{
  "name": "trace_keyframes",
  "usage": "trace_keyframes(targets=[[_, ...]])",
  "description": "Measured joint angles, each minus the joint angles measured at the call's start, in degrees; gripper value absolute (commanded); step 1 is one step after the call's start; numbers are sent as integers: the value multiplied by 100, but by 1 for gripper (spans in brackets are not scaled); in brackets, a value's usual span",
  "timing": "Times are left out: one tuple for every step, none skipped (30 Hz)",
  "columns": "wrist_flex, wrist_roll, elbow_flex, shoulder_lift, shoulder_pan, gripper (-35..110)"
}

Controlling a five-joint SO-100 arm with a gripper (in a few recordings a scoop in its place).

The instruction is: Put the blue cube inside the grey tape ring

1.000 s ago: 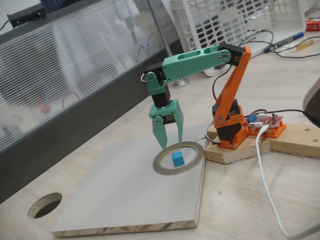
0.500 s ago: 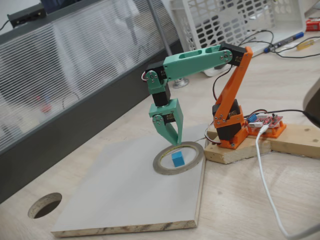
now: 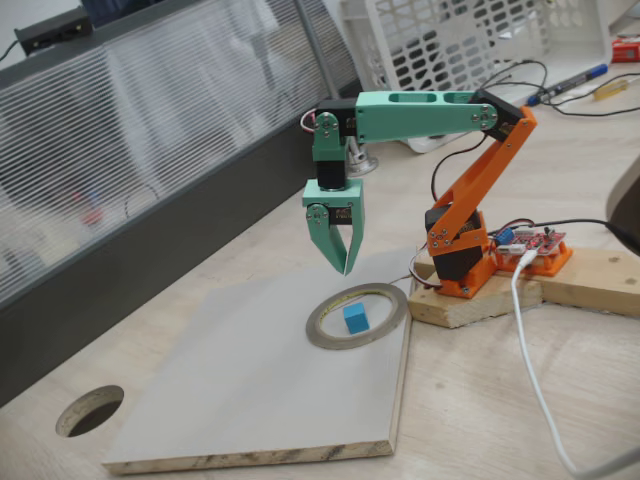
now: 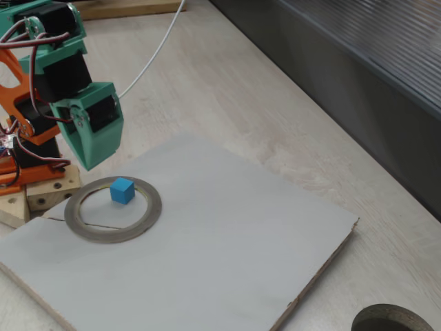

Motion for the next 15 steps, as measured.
trace_keyframes(targets=[[0,0,0,35,0,-1],[0,0,0,35,26,-1],[0,0,0,35,18,-1],[0,0,0,35,26,-1],[70,0,0,35,26,-1],[193,0,0,35,18,-1],[334,0,0,35,26,0],[545,0,0,35,26,0],[773,0,0,35,26,0],[1011,0,0,35,26,0],[1248,0,0,35,26,0],[1459,0,0,35,26,0],[1573,0,0,70,26,0],[1644,0,0,79,26,0],[1661,0,0,79,18,0]])
